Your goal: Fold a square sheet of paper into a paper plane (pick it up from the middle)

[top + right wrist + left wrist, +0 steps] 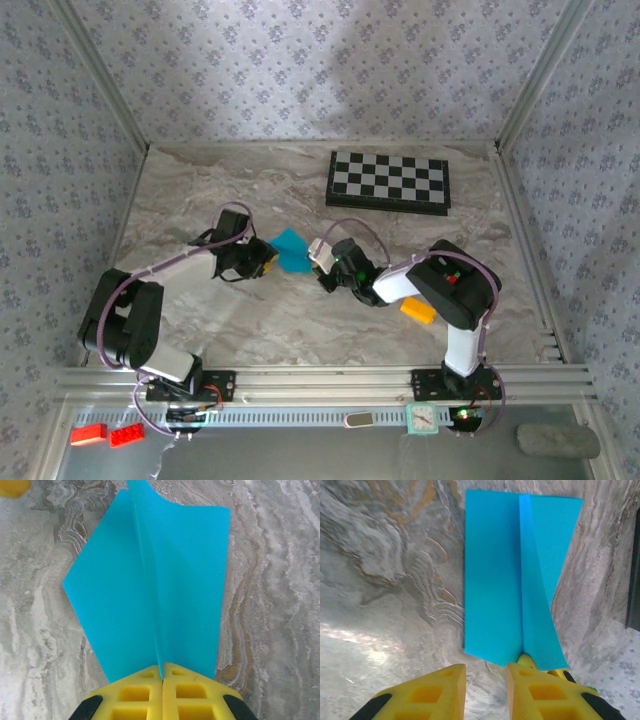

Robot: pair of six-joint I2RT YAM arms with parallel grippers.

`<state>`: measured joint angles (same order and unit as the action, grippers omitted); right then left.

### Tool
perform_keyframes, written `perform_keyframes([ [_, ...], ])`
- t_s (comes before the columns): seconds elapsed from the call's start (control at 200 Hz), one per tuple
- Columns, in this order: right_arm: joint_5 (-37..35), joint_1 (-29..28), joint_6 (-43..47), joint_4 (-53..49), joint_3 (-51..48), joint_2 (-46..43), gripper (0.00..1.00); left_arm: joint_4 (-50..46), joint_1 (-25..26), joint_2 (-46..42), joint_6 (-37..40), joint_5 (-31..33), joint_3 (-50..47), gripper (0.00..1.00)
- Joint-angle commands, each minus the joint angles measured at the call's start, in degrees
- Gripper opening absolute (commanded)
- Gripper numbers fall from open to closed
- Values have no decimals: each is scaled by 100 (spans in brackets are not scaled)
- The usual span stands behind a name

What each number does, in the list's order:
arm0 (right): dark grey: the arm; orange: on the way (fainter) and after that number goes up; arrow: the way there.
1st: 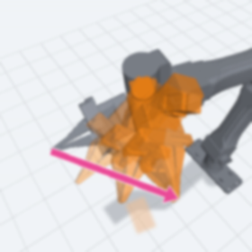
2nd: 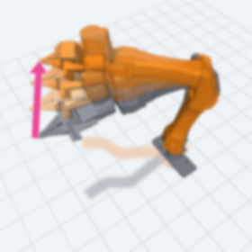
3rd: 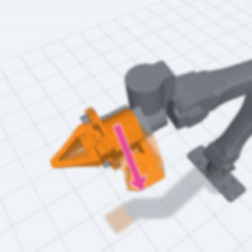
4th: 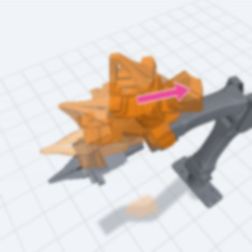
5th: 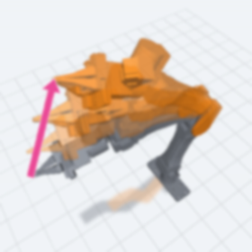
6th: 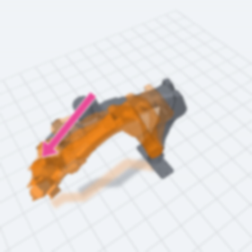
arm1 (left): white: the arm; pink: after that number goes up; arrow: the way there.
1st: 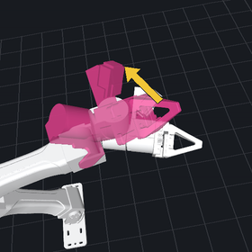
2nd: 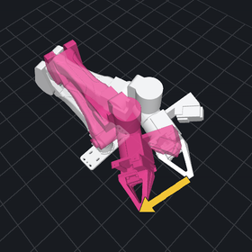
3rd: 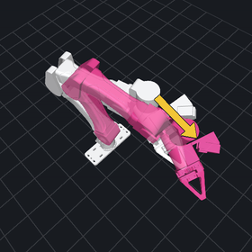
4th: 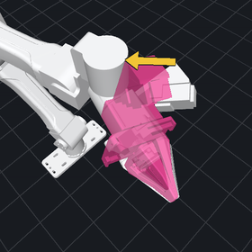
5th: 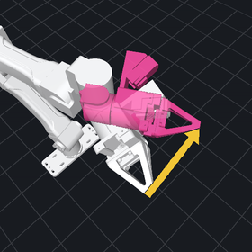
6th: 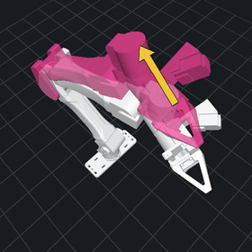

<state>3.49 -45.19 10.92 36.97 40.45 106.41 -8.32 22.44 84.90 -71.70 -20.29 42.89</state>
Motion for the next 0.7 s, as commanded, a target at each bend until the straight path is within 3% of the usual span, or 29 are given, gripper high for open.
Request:
perform_keyframes([
  [0.0, 345, 50, -416, -161, 77, -64, 5, 710, 109, 187, -81, -329, -10, 26],
  [0.155, 489, 116, -631, -223, 117, -50, 4, 911, 236, 554, 51, -553, 137, 24],
  [0.695, 907, 194, -1471, -1412, 639, -53, 2, 561, 312, 938, 463, -437, 340, 18],
])
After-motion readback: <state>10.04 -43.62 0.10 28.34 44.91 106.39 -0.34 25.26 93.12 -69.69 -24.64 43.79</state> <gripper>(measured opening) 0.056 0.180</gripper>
